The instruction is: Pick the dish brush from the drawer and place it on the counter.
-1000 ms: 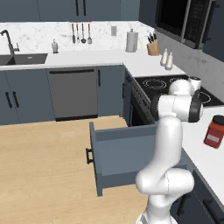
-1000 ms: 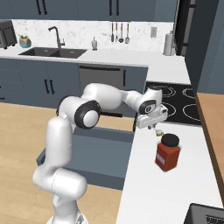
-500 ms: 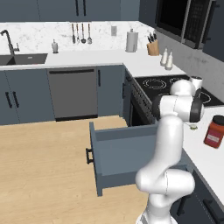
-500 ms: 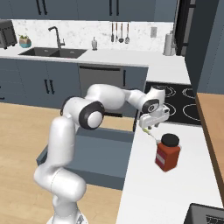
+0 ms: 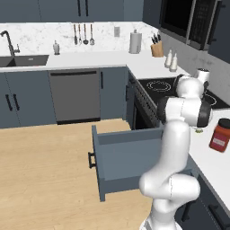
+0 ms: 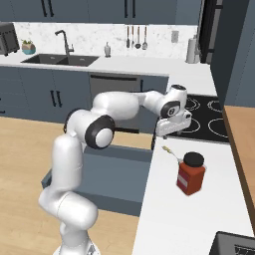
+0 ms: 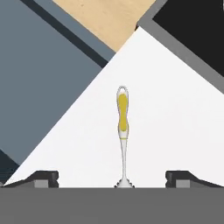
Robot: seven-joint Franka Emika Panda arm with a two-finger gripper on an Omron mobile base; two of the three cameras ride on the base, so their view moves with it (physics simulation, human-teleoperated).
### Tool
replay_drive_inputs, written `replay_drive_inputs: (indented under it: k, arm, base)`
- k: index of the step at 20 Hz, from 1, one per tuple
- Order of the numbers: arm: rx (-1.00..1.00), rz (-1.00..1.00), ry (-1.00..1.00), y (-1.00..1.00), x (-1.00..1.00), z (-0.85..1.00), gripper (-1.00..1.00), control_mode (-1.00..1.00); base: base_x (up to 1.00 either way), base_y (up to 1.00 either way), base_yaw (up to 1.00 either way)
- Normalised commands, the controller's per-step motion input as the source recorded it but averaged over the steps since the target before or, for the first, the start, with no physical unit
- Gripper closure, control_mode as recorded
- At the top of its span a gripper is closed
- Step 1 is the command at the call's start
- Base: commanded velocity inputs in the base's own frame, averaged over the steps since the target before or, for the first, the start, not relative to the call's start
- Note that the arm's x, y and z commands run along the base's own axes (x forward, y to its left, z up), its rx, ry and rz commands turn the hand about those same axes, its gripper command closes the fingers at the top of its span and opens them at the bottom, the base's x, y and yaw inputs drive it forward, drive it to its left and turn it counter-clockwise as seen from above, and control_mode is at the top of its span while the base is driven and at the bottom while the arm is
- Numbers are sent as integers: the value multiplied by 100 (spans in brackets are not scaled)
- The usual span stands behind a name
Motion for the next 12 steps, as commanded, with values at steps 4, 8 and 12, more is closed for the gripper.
replay_drive_inputs:
  k: [4, 8, 12]
  arm:
    - [-5, 1, 10, 97, -32, 84, -100, -100]
    - [-4, 1, 17, 100, -6, 38, -100, -100]
    - [0, 0, 4, 97, -4, 3, -100, -100]
  base:
    - [0, 0, 0]
    - [0, 0, 0]
    - [0, 0, 0]
